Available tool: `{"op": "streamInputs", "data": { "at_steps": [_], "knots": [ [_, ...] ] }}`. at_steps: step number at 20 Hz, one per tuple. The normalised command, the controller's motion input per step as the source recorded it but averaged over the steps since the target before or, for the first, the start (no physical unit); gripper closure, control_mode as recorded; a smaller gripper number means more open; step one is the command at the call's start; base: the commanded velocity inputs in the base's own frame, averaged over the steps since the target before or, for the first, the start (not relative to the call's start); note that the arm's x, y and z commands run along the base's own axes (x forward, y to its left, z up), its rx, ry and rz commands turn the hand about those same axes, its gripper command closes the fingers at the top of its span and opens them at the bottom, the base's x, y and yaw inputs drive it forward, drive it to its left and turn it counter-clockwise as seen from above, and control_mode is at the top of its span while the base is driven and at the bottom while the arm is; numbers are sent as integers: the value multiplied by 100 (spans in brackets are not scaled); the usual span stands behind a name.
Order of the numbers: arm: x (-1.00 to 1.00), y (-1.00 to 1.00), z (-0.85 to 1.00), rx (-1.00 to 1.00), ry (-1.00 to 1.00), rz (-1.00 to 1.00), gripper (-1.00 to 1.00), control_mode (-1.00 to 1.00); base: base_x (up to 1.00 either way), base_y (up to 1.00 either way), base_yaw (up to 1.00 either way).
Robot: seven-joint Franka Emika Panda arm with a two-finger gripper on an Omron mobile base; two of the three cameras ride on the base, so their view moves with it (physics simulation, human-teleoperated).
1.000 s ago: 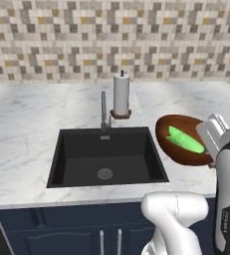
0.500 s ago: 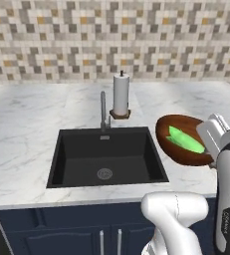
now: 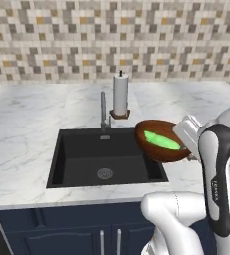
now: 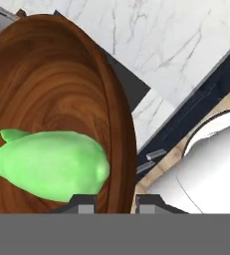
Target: Pick the corn from the cabinet and place it in the bowl. Then pick the bowl and place it in the sink. Then turn on the sink facuet.
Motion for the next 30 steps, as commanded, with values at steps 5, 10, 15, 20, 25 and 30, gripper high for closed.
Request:
{"op": "streamInputs", "data": {
  "at_steps": [5,10,15,20,25,30],
  "knots": [
    [100,26,-73,-11,-2,35,100,-100,0,0,0],
    [78,35,-65,-14,-3,25,100,-100,0,0,0],
    [67,19,-32,-3,-5,20,100,-100,0,0,0],
    [67,26,-45,0,-1,20,100,-100,0,0,0],
    [65,35,-51,-1,0,16,100,-100,0,0,0],
    [54,22,-41,-3,0,12,100,-100,0,0,0]
  ]
}}
